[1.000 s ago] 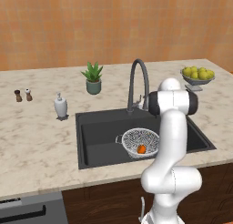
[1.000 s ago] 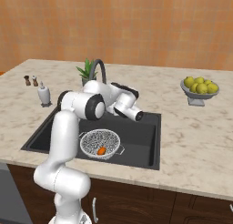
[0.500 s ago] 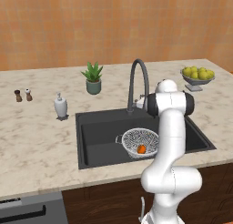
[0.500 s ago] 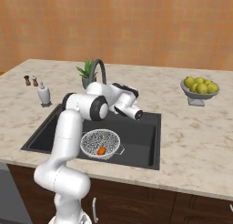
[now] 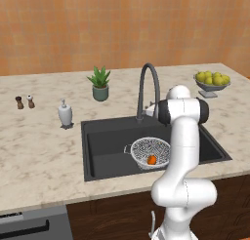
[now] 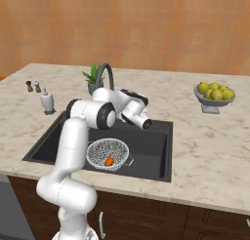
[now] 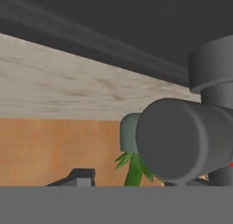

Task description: Put the colander in the sink, put the orange in the colander, and turn on the sink faucet and pour water over the colander.

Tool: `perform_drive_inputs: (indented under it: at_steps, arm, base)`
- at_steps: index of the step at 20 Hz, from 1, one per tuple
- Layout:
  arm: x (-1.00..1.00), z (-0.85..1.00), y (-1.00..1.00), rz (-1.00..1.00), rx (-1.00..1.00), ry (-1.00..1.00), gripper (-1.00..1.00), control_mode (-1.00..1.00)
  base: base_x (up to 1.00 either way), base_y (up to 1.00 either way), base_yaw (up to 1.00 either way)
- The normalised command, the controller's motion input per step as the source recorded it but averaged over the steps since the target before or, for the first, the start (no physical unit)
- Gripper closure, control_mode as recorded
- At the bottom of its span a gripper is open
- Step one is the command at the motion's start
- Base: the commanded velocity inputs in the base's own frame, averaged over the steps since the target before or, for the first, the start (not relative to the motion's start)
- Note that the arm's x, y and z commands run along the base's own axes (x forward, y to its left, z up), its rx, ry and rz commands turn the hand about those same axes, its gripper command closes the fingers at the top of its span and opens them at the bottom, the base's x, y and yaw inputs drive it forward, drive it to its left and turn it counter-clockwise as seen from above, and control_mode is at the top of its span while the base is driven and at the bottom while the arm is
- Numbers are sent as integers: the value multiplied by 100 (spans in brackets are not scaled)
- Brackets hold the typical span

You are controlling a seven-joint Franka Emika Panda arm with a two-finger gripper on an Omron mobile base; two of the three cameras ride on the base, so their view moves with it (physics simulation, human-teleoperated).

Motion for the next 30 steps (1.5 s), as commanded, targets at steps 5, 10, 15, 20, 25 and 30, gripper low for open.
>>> perform_drive_inputs:
  at_steps: [5,10,15,20,25,30]
  arm:
    - [7,0,-10,-11,0,0,100,-100]
    - [5,0,-23,-11,0,0,100,-100]
    - [0,0,-48,-10,0,0,100,-100]
    - [0,0,-76,-10,0,0,100,-100]
    - [0,0,-97,-15,5,2,100,-100]
    - [0,0,-100,-10,15,6,100,-100]
  base:
    - [0,0,0]
    - [0,0,0]
    - [0,0,0]
    - [0,0,0]
    - [0,0,0]
    - [0,0,0]
